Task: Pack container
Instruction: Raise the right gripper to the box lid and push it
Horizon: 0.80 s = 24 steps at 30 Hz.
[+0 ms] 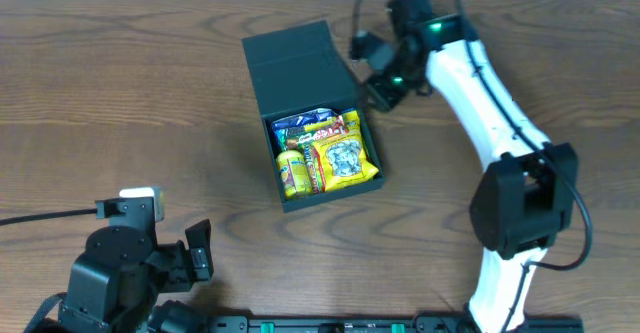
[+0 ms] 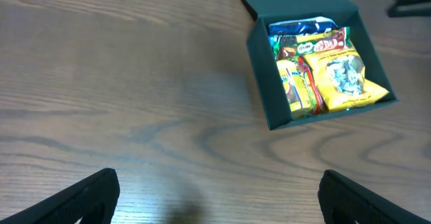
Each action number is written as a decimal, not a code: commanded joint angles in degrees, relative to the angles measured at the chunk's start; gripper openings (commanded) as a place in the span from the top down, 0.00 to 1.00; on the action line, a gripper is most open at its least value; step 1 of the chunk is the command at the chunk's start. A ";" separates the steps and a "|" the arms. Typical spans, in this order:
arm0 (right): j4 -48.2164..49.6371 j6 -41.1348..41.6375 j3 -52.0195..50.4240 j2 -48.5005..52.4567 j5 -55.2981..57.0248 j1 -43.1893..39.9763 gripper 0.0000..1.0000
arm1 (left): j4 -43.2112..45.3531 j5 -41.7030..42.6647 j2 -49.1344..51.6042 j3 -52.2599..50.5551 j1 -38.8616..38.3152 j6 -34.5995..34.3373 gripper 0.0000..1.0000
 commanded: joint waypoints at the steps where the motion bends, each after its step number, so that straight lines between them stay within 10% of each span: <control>1: -1.79 4.31 0.11 -1.92 0.13 -0.13 0.55 | -0.11 0.07 -0.20 0.02 0.24 1.22 0.04; 24: 9.11 18.86 -11.08 -1.09 6.97 5.18 0.60 | -0.11 1.95 -0.20 0.02 0.24 1.22 0.05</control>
